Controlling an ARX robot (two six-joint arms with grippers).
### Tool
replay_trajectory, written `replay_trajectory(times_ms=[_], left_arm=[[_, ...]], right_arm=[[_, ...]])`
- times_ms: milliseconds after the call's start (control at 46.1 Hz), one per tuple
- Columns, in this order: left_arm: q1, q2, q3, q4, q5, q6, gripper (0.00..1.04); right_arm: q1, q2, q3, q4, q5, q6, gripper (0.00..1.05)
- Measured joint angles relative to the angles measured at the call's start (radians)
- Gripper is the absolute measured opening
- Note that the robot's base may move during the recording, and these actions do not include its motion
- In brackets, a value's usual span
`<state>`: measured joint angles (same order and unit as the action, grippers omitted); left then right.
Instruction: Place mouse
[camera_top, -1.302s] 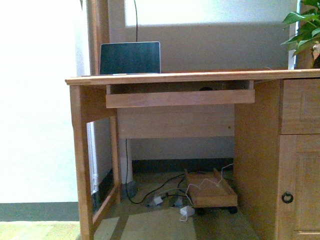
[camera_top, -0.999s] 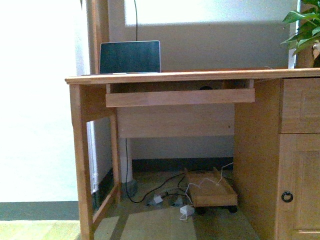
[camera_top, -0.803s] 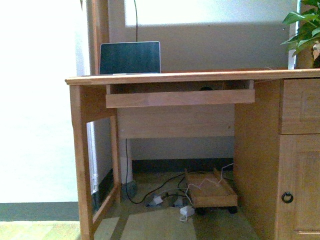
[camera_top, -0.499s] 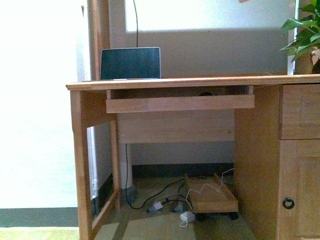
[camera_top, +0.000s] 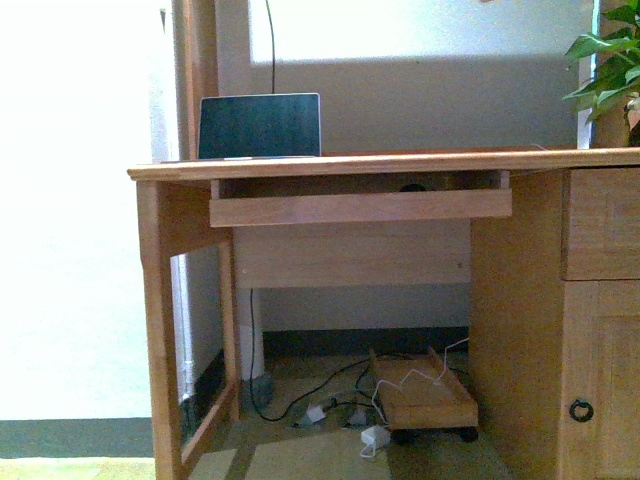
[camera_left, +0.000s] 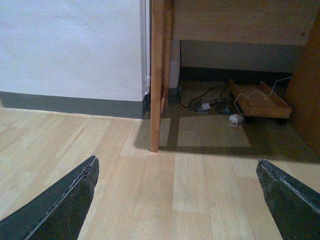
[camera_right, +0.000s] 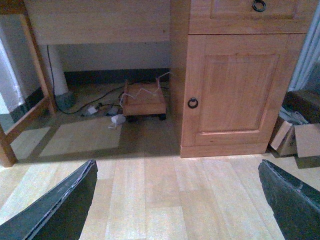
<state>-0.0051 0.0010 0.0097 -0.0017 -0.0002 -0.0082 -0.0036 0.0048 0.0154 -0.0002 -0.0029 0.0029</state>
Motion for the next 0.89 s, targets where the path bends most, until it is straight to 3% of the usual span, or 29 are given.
replay_trajectory(times_ms=[890], left_arm=[[0.0,0.0,0.0,0.0,0.0,0.0,0.97]], right_arm=[[0.0,0.0,0.0,0.0,0.0,0.0,0.97]])
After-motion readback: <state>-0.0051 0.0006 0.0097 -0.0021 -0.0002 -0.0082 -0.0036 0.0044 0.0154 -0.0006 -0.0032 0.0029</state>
